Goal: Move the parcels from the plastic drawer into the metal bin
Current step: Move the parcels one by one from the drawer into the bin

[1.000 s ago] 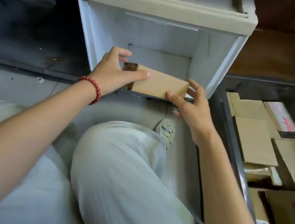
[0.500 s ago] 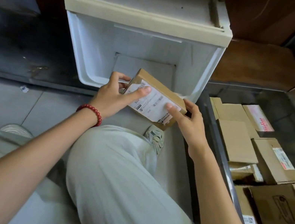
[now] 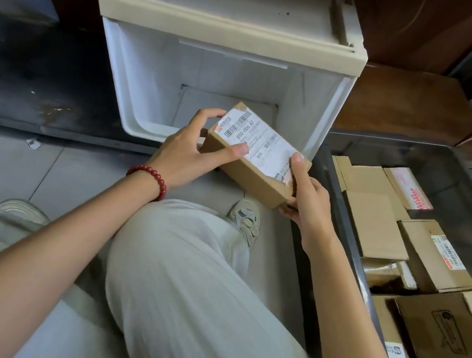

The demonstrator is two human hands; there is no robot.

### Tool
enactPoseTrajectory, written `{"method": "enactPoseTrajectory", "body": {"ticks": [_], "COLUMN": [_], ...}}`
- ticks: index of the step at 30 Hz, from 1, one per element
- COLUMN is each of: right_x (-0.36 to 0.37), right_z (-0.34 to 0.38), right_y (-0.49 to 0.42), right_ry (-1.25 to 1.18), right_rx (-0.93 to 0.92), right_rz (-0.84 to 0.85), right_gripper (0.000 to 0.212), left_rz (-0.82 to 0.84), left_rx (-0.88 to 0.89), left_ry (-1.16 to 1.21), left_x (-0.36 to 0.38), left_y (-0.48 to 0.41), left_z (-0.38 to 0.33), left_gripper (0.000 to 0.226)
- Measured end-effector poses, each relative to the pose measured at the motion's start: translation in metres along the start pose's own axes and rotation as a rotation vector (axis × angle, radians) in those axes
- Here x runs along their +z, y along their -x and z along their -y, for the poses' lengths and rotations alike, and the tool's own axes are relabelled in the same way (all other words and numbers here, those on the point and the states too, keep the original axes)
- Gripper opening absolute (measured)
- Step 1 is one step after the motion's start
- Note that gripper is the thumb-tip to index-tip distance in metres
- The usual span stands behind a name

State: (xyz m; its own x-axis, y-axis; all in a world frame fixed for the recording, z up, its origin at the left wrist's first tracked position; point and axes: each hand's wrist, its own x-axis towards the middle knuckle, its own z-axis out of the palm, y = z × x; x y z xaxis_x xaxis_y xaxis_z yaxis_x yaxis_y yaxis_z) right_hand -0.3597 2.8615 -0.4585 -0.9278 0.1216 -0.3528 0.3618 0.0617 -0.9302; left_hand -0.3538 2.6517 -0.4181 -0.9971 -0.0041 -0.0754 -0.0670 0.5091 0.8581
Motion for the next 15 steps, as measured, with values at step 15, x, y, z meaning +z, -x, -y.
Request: {"method": "enactPoseTrajectory", "body": {"ticks": [15], "right_x": [-0.071], "right_z": [0.036], "right_y": [0.001], "right_ry": [-0.150], "right_rx": [-0.085], "right_rz": [-0.154], "right_gripper": [0.041], "left_rz": [0.037], "left_rx": [0.149], "left_ry": [-0.011], "left_x": [0.054], "left_y": [-0.046], "left_z": [-0.073], "left_gripper": [0.046]}}
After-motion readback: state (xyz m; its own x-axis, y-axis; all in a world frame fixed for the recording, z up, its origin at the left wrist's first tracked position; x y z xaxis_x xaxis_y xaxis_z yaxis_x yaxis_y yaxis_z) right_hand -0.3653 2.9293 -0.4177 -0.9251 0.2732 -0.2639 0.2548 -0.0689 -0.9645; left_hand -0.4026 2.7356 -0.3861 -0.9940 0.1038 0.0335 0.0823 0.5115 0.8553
